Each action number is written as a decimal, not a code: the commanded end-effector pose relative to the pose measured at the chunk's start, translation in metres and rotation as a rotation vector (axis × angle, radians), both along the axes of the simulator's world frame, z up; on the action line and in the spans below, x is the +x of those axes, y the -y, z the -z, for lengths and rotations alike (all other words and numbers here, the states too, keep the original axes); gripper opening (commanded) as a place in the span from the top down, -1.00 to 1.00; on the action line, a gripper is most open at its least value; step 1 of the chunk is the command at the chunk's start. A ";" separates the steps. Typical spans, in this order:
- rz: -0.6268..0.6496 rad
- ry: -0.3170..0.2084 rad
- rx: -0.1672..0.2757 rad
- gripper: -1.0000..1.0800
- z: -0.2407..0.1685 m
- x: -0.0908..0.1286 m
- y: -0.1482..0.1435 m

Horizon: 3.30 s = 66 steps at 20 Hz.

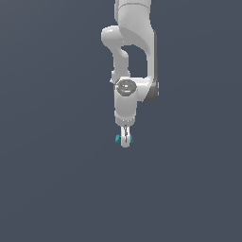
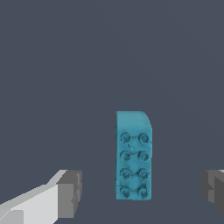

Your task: Pick up the object and move it to a goal position.

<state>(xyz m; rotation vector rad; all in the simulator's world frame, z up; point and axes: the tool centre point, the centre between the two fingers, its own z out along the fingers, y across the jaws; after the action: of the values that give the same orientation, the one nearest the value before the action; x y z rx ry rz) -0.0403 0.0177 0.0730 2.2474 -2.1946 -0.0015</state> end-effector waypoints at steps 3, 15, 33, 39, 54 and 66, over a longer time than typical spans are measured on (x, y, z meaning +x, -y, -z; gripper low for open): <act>0.017 0.001 0.000 -0.92 0.001 0.000 0.000; 0.016 0.001 0.000 -0.92 0.037 -0.002 0.000; 0.018 0.002 0.000 1.00 0.051 0.000 0.000; 0.018 0.002 0.000 1.00 0.042 0.000 0.016; 0.018 0.001 0.000 1.00 -0.036 0.011 0.167; 0.018 0.001 -0.001 1.00 -0.069 0.021 0.229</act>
<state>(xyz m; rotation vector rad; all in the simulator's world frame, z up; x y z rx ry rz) -0.0206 -0.2097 0.1404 2.2255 -2.2164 0.0005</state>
